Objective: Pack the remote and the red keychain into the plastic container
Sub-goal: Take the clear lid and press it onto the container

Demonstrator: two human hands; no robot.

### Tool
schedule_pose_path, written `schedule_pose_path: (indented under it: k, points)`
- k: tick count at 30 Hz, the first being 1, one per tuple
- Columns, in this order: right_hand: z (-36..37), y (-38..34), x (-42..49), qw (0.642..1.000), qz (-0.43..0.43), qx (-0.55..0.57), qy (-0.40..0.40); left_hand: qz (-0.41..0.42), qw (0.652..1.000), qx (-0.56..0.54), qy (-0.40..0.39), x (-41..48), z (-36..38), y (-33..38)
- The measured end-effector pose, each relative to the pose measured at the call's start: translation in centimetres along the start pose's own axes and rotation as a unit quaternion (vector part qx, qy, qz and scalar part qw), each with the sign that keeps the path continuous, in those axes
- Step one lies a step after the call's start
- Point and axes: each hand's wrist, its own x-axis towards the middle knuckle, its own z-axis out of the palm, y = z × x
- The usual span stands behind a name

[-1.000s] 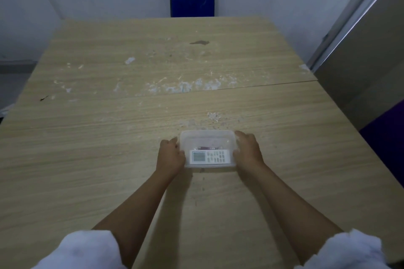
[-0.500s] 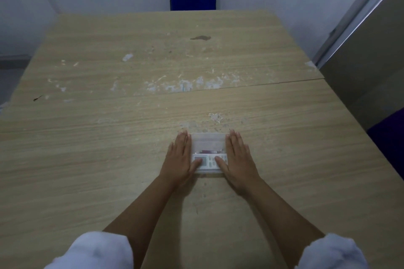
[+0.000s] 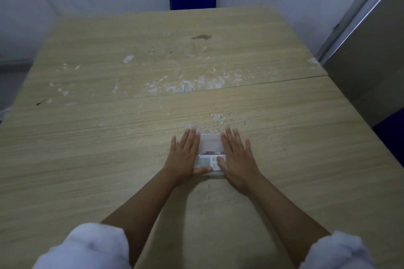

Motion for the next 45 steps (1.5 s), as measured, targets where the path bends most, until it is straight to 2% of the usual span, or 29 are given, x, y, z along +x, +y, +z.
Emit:
schedule_pose_path:
  k: [3, 10, 13, 15, 17, 18, 20, 23, 30, 34, 39, 45]
  points:
    - [0.3, 0.0, 0.1, 1.000, -0.002, 0.010, -0.006, 0.022, 1.000, -0.007, -0.012, 0.0, -0.2, -0.1]
    - [-0.2, 0.2, 0.7, 0.999, -0.004, 0.012, -0.041, -0.008, 1.000, -0.021, -0.022, 0.3, -0.4, 0.4]
    - [-0.9, 0.0, 0.8, 0.996, 0.009, 0.064, -0.056, -0.006, 0.998, -0.052, -0.032, 0.0, -1.3, 0.5]
    - [-1.0, 0.0, 0.7, 0.989, 0.057, 0.138, 0.009, -0.036, 0.991, -0.126, 0.032, -0.4, -1.7, 0.5]
    - [-1.1, -0.1, 0.4, 0.970, 0.144, 0.169, 0.097, -0.100, 0.968, -0.194, 0.124, -0.9, -2.0, 0.3]
    - [-1.0, -0.2, 0.2, 0.959, 0.194, 0.170, 0.120, -0.135, 0.956, -0.215, 0.144, -1.1, -2.0, 0.1]
    - [-1.0, -0.1, 0.1, 0.934, 0.274, 0.186, 0.133, -0.189, 0.942, -0.247, 0.129, -1.3, -2.0, -0.2]
    - [-1.0, 0.0, -0.1, 0.902, 0.326, 0.252, 0.128, -0.221, 0.925, -0.299, 0.081, -1.4, -2.0, -0.3]
    - [-2.1, 2.4, 1.2, 0.871, 0.355, 0.319, 0.120, -0.229, 0.895, -0.372, 0.093, 0.0, -3.0, 1.3]
    - [-4.3, 6.1, 3.5, 0.849, 0.368, 0.361, 0.117, -0.238, 0.864, -0.436, 0.081, 3.7, -4.2, 3.4]
    - [-7.7, 12.5, 6.6, 0.840, 0.354, 0.387, 0.138, -0.241, 0.830, -0.492, 0.101, 10.3, -5.3, 7.4]
    - [-10.4, 19.4, 10.3, 0.821, 0.346, 0.415, 0.185, -0.223, 0.823, -0.504, 0.136, 16.4, -6.4, 12.8]
